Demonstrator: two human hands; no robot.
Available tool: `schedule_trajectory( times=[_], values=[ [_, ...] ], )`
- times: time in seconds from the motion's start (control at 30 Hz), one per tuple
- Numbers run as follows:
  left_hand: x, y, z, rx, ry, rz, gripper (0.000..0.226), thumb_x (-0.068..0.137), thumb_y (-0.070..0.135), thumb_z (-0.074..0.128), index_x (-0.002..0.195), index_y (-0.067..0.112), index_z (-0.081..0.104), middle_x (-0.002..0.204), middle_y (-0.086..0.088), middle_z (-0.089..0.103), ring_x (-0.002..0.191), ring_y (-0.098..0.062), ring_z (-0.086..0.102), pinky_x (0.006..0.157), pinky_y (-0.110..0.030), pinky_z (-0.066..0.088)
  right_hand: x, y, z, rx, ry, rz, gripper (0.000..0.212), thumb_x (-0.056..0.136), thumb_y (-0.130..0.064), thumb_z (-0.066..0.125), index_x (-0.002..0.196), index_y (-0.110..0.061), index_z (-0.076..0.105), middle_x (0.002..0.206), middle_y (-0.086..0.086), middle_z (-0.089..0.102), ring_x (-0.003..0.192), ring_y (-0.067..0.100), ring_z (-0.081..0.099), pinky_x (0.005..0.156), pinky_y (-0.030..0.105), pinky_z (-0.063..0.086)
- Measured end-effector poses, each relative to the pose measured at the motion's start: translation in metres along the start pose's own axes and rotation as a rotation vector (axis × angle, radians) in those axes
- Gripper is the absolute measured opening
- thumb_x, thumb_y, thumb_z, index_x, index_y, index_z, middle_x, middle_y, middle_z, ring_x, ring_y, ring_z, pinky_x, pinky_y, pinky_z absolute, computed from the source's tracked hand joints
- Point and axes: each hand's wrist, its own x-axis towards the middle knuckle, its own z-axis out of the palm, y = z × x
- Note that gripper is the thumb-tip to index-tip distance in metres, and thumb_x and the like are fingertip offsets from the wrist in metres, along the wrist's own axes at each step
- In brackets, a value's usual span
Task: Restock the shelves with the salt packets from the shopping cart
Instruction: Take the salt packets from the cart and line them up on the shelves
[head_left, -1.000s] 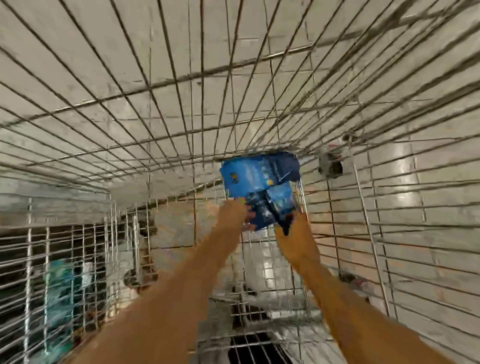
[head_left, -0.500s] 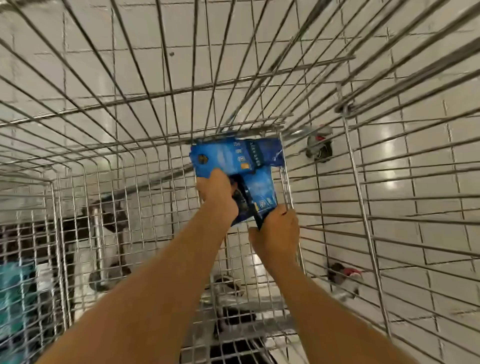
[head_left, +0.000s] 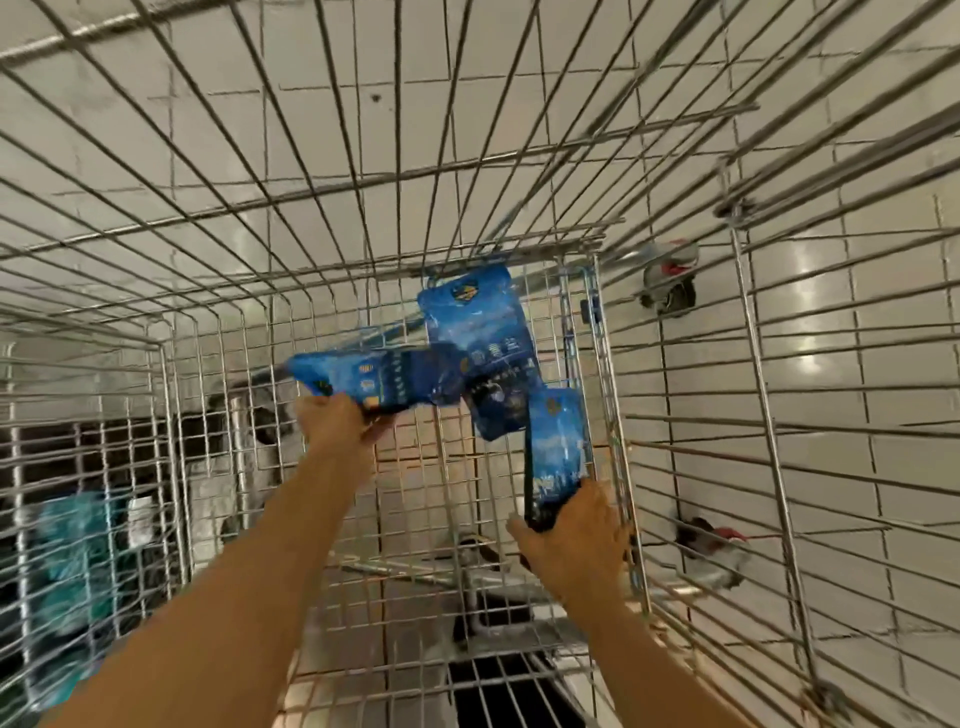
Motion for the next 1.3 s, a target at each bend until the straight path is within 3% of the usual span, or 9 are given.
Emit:
schedule_trajectory(
  times=[0.13,0.23,0.33,0.47,0.6,0.77,0.87,1.07,1.3],
  values=[
    [0.014,-0.001,-0.028,0.358,0.162,0.245,0.04,0.1,0.03,0.05,0.132,0.009,0.042,0.125,-0.021,0.059,0.108,-0.039,0.064,0.069,-0.039,0.055,0.002,0.003,0.007,0.178,0.0,0.078,0.093,0.068,-0.088,0.047,0.126,-0.015,0.05,0.117,0.005,0.057,0.113,0.029,0.057,0.099,0.05,0.046],
    [0.002,-0.016,-0.028,0.524,0.098,0.276,0.071,0.088,0.06,0.058,0.13,0.004,0.046,0.129,-0.018,0.06,0.108,-0.034,0.062,0.071,-0.03,0.048,0.008,0.008,0.011,0.174,0.008,0.097,0.085,0.068,-0.077,0.068,0.124,-0.014,0.053,0.116,0.006,0.063,0.113,0.03,0.06,0.096,0.047,0.049],
    [-0.012,-0.033,-0.012,0.492,-0.001,0.206,0.079,0.073,0.042,0.082,0.131,0.004,0.044,0.132,-0.008,0.06,0.112,-0.022,0.061,0.095,-0.037,0.052,0.01,0.008,0.019,0.352,-0.004,0.081,0.072,0.066,-0.043,0.089,0.12,-0.014,0.051,0.11,0.002,0.062,0.108,0.024,0.061,0.079,0.027,0.051],
    [-0.026,-0.046,0.004,0.556,0.117,0.276,0.051,0.064,0.029,0.091,0.096,0.015,0.054,0.1,-0.002,0.057,0.105,-0.024,0.056,0.07,-0.015,0.042,0.006,0.007,0.03,0.548,0.026,0.049,0.066,0.064,-0.015,0.093,0.113,-0.018,0.049,0.105,-0.001,0.062,0.097,0.017,0.06,0.075,0.02,0.047],
    [-0.031,-0.047,0.002,0.676,0.21,0.268,0.087,0.057,0.037,0.094,0.122,-0.001,0.05,0.127,-0.018,0.044,0.089,-0.012,0.036,0.075,-0.02,0.038,0.001,0.015,0.032,0.56,0.053,0.125,0.062,0.067,-0.012,0.089,0.106,-0.023,0.043,0.093,-0.008,0.059,0.086,0.019,0.06,0.066,0.024,0.045],
    [-0.042,-0.061,-0.011,0.724,0.103,0.388,0.054,0.068,0.024,0.089,0.107,0.008,0.056,0.101,-0.004,0.064,0.092,-0.023,0.065,0.055,-0.006,0.044,-0.001,0.031,0.009,0.554,-0.05,0.121,0.055,0.069,-0.013,0.087,0.117,-0.017,0.061,0.102,0.0,0.071,0.096,0.024,0.067,0.082,0.038,0.056],
    [-0.048,-0.063,-0.027,0.739,-0.004,0.348,0.05,0.08,0.02,0.08,0.121,0.01,0.054,0.113,-0.009,0.067,0.103,-0.028,0.065,0.081,-0.035,0.056,-0.006,0.031,-0.007,0.644,-0.15,0.102,0.057,0.069,-0.008,0.088,0.121,-0.013,0.065,0.107,0.007,0.074,0.1,0.027,0.07,0.086,0.042,0.058],
    [-0.089,-0.023,-0.073,0.591,-0.15,0.194,0.05,0.08,0.009,0.079,0.125,-0.003,0.059,0.12,-0.018,0.067,0.109,-0.031,0.064,0.092,-0.044,0.054,-0.039,-0.004,-0.048,0.697,-0.256,0.028,0.032,0.072,-0.015,0.086,0.095,-0.03,0.07,0.089,-0.015,0.077,0.083,0.003,0.072,0.063,0.015,0.052],
    [-0.189,0.065,-0.144,0.417,-0.187,0.23,0.038,0.076,0.003,0.081,0.108,0.004,0.06,0.107,-0.008,0.064,0.098,-0.024,0.063,0.081,-0.032,0.051,-0.111,-0.072,-0.12,0.663,-0.283,-0.155,0.043,0.078,-0.041,0.081,0.116,-0.025,0.071,0.097,-0.007,0.076,0.084,0.011,0.07,0.076,0.034,0.054]
  ],
)
